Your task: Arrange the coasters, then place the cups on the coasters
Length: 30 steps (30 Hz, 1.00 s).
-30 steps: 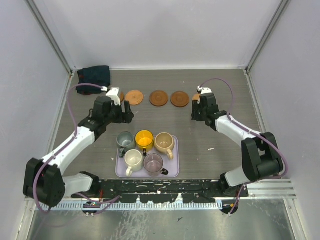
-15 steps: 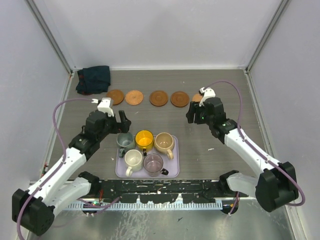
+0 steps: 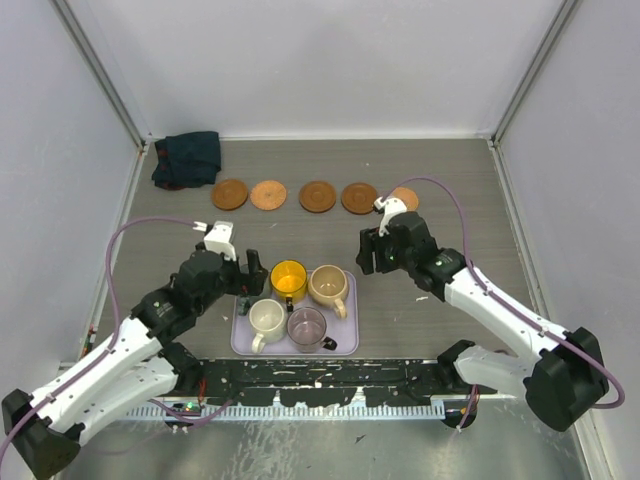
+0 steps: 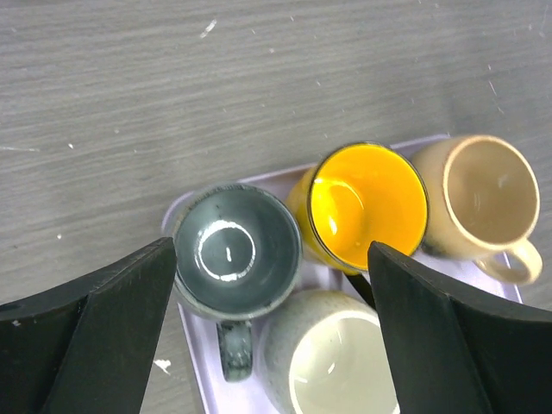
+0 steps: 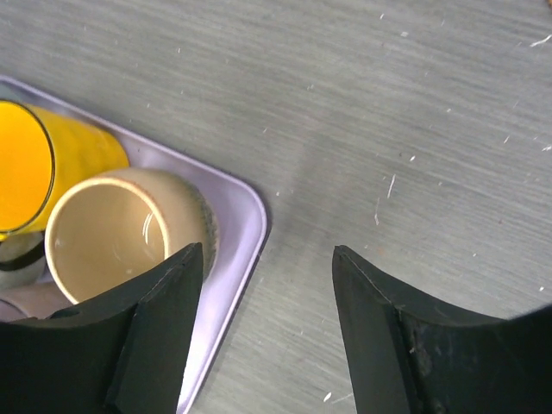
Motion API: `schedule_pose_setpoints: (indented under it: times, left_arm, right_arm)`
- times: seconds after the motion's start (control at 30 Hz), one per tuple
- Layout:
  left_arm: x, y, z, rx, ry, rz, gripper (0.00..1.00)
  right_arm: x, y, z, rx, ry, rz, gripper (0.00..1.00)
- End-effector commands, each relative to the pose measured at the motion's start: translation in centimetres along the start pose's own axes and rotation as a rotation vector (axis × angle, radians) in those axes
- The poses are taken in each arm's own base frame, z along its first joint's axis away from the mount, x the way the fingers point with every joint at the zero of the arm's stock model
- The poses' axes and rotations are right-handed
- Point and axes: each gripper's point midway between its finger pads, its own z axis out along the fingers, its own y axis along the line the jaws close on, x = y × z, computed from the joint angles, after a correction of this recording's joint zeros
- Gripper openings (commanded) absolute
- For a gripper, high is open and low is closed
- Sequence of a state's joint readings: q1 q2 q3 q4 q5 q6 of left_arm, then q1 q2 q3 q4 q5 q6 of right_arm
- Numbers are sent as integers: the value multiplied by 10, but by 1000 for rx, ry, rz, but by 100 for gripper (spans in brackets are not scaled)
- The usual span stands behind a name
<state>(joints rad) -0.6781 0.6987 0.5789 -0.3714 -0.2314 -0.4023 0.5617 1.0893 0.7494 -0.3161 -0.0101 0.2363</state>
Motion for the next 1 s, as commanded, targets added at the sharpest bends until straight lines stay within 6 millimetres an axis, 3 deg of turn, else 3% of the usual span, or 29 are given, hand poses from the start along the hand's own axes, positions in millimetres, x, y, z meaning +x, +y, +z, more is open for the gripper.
schedule_pose_setpoints:
  times: [0.0,0.2,0.33,0.73,0.97]
  left_arm:
    - [10,-4,-16,-19,12,-9,94]
    - [31,-14,-28,-10,75,25,95]
    - [36,-15,-31,-19,96,38,96]
    - [37,-7,-38,-45,71,21,95]
    - [39,-3,-40,-42,60,7,95]
  right_arm:
    - [-8,17,-14,-30,-20,-12,67]
    - [14,38,-13,-69,31,-35,67]
    - [19,53,-16,-103,40,-59,67]
    - [59,93,-25,-160,151,-132,67]
    - [80,102,-17,-142,205,-152,67]
